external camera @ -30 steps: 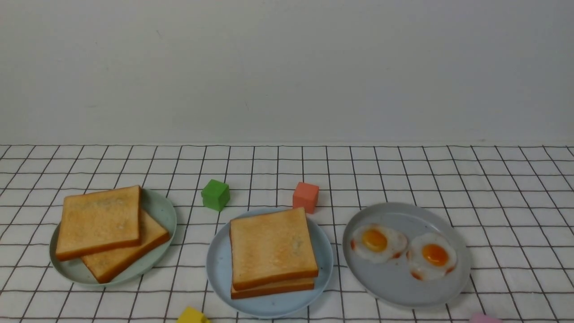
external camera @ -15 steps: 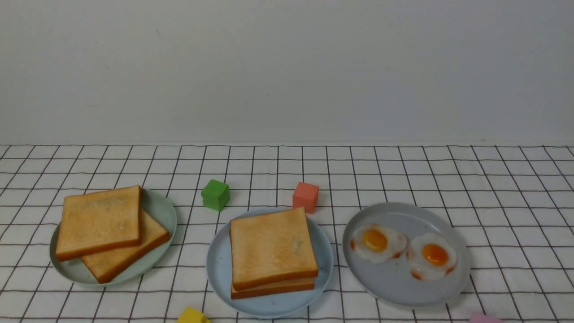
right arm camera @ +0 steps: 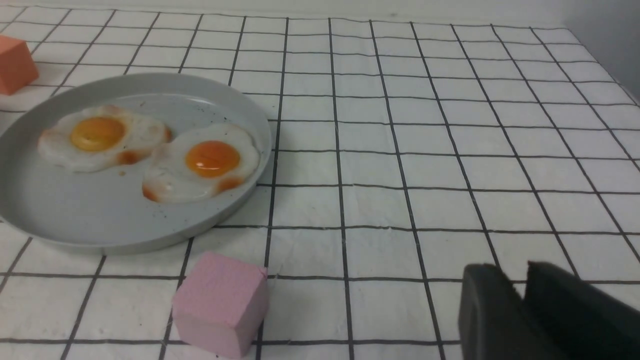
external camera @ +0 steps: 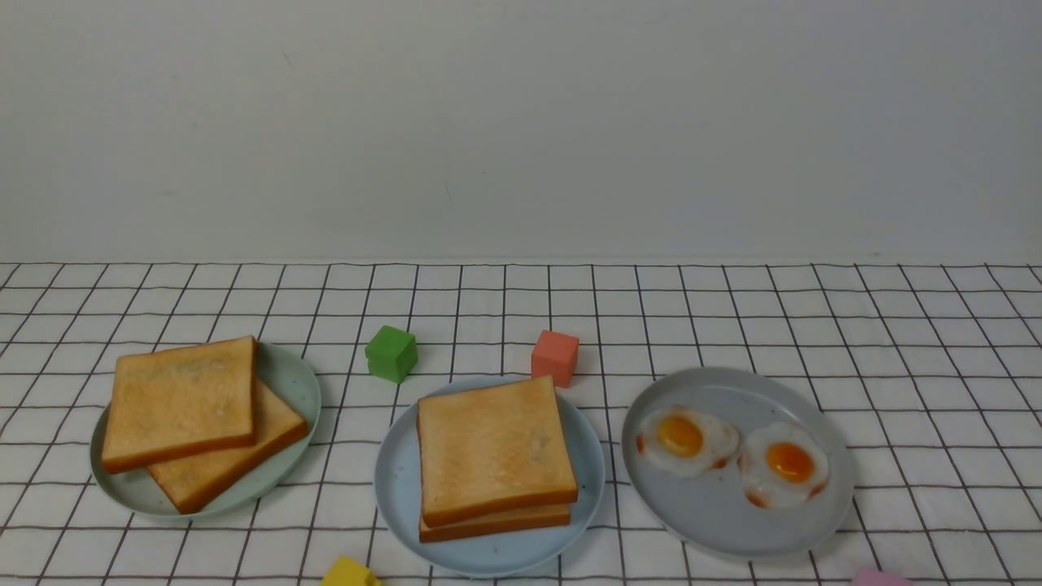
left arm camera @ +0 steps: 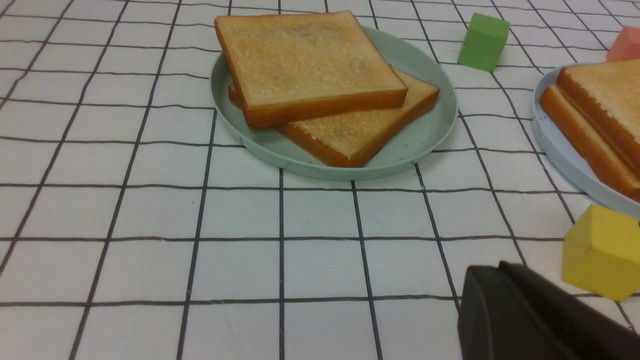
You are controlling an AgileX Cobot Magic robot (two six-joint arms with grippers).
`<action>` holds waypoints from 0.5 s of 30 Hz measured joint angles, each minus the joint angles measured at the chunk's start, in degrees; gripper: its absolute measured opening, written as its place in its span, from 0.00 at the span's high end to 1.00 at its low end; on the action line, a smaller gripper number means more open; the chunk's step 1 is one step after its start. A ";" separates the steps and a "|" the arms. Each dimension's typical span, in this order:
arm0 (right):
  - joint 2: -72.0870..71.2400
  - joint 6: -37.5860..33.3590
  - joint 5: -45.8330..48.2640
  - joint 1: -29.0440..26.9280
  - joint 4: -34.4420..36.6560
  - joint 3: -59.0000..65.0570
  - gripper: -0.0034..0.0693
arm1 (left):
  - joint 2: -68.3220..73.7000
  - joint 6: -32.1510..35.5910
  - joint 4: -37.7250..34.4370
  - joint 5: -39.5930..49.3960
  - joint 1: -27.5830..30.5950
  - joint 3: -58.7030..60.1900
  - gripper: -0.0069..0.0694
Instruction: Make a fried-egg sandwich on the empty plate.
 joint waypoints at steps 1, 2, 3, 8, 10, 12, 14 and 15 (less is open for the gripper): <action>0.00 0.00 0.00 0.00 0.00 0.00 0.76 | 0.00 0.00 0.00 0.00 0.00 0.00 0.89; 0.00 0.00 0.00 0.00 0.00 0.00 0.76 | 0.00 0.00 0.00 0.00 0.00 0.00 0.89; 0.00 0.00 0.00 0.00 0.00 0.00 0.75 | 0.00 0.00 0.00 0.00 0.00 0.00 0.89; 0.00 0.00 0.00 0.00 0.00 0.00 0.75 | 0.00 0.00 0.00 0.00 0.00 0.00 0.89; 0.00 0.00 0.00 0.00 0.00 0.00 0.75 | 0.00 0.00 0.00 0.00 0.00 0.00 0.89; 0.00 0.00 0.00 0.00 0.00 0.00 0.75 | 0.00 0.00 0.00 0.00 0.00 0.00 0.89; 0.00 0.00 0.00 0.00 0.00 0.00 0.75 | 0.00 0.00 0.04 0.00 0.00 0.00 0.89; 0.00 0.00 0.00 0.00 0.00 0.00 0.75 | 0.00 0.00 0.04 0.00 0.00 0.00 0.89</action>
